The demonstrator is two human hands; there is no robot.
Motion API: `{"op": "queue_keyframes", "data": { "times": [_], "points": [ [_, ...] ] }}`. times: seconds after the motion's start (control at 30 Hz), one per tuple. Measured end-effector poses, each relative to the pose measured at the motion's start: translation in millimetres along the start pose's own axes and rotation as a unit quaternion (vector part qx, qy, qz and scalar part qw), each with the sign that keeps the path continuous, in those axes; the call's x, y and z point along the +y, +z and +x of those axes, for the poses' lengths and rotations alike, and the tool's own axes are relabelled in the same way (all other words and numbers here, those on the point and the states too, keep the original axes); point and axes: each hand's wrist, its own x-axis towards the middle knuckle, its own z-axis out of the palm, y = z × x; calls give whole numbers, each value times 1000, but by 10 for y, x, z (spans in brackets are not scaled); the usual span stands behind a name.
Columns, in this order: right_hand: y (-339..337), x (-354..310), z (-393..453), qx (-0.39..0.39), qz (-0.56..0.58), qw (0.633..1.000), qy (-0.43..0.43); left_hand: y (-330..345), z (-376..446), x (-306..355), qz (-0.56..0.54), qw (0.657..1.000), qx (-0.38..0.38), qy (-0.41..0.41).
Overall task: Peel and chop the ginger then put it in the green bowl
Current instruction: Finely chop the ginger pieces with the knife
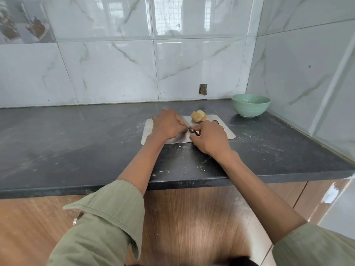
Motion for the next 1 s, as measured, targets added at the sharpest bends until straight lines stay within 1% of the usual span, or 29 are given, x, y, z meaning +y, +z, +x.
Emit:
{"op": "queue_keyframes", "data": {
  "times": [0.23,0.67,1.0],
  "points": [
    [-20,-6,-29,8,-9,1000,3,5,-1,1,3,1000,9,-4],
    [-33,-26,-78,9,-6,1000,7,-7,-1,0,-15,1000,3,-15],
    [-138,-120,-78,-35,-28,999,-15,17,6,-33,-15,1000,-4,-5]
  ]
}}
